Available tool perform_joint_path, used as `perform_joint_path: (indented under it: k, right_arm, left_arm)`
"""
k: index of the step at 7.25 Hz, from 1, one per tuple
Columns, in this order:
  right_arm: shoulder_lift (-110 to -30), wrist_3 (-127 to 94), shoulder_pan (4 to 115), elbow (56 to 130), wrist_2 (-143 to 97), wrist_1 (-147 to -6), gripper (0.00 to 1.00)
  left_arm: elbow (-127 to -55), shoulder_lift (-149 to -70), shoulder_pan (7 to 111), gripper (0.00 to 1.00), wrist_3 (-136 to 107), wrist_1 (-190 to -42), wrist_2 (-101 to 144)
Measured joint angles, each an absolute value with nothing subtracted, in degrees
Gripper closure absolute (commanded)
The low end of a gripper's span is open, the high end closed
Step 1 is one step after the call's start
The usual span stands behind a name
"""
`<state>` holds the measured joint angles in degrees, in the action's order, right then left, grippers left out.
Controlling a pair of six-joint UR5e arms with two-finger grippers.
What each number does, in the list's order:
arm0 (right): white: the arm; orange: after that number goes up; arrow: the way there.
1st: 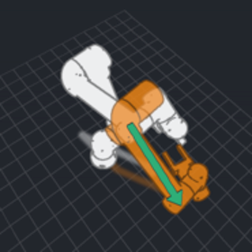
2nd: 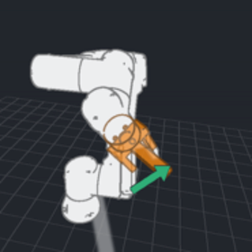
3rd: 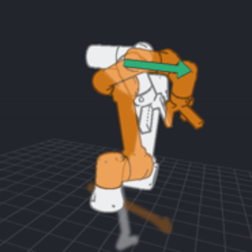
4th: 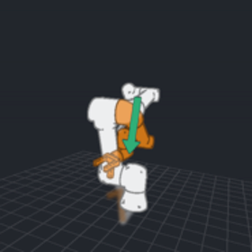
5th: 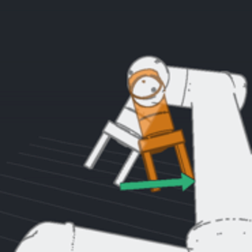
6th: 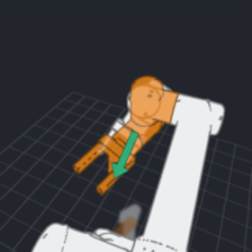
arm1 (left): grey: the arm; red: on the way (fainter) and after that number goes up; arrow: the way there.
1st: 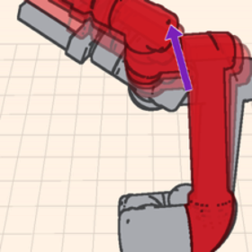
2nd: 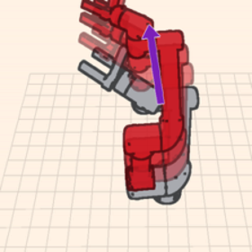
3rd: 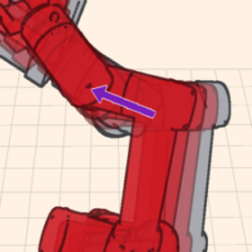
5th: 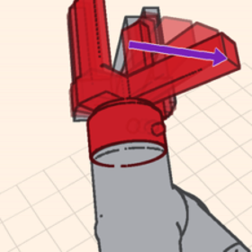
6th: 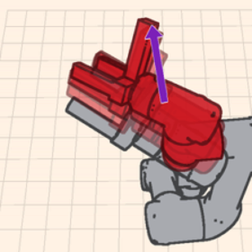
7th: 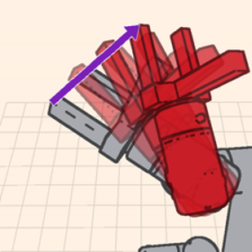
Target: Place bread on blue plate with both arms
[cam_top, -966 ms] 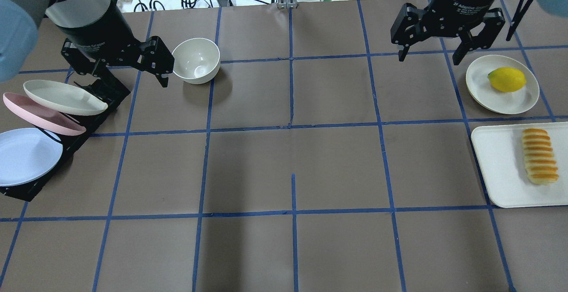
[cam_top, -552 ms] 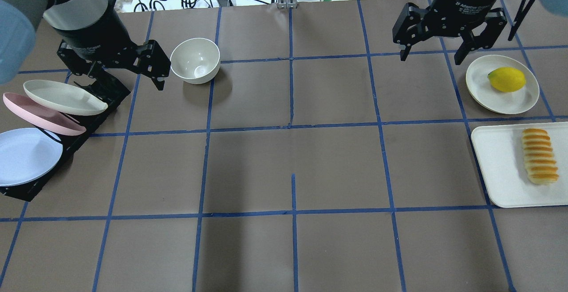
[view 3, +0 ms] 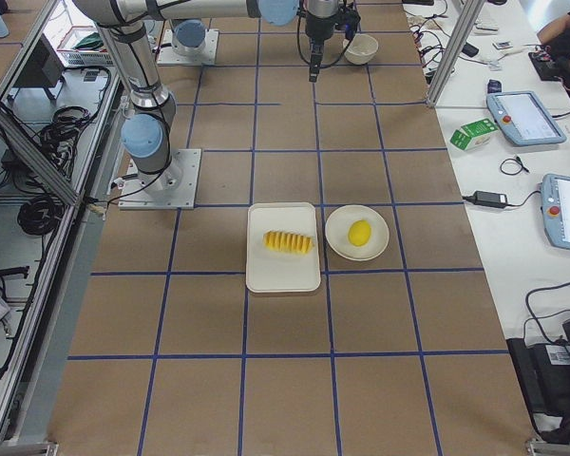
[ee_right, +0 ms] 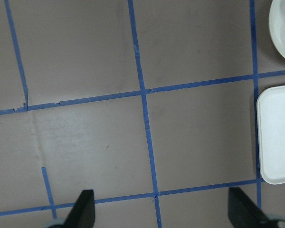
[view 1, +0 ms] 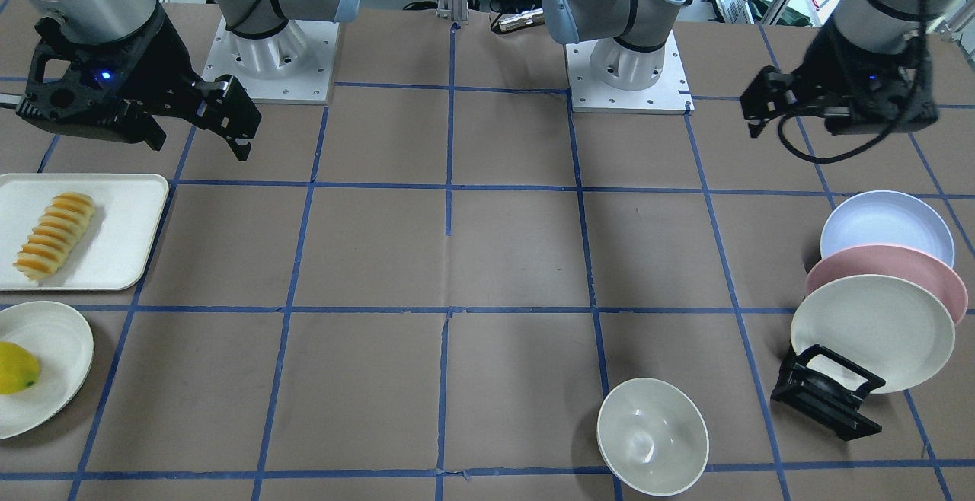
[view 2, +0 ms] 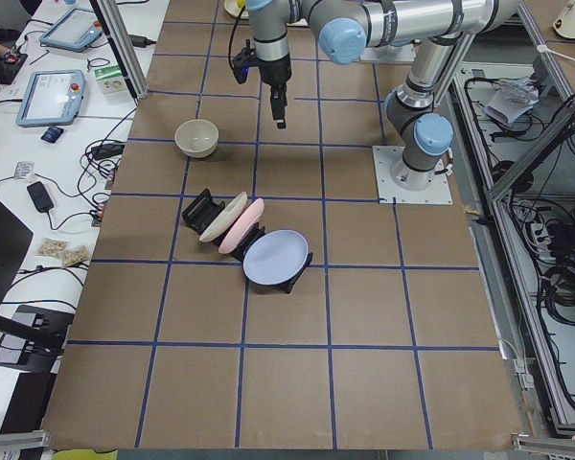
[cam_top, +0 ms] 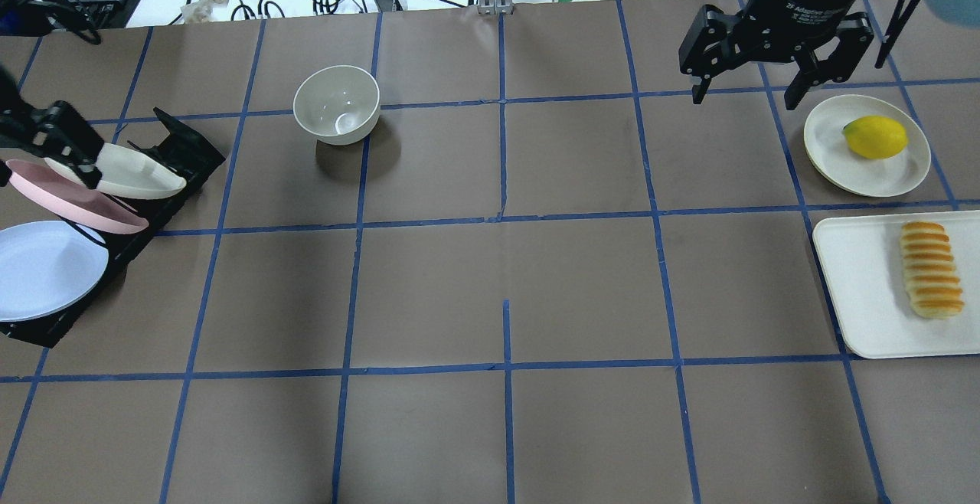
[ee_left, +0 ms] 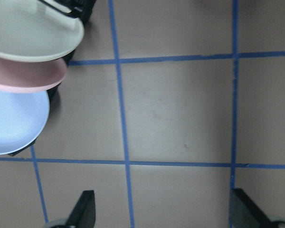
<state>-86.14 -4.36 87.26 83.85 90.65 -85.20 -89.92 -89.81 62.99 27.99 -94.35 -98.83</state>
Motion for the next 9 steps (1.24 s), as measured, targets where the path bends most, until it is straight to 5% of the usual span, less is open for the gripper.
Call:
perform_joint_path:
  k: [5, 9]
  right_arm:
    - [-84.48, 20.93, 65.0, 96.69, 94.73, -98.15, 0.0]
    - [-82.71, 28.26, 53.79, 106.77, 95.22, -110.12, 0.0]
  left_arm:
    - [-89.8, -104.57, 41.26, 0.0, 54.66, -74.94, -96.36]
    - [-88.44, -114.69, 36.9, 0.0, 55.73, -68.18, -93.46]
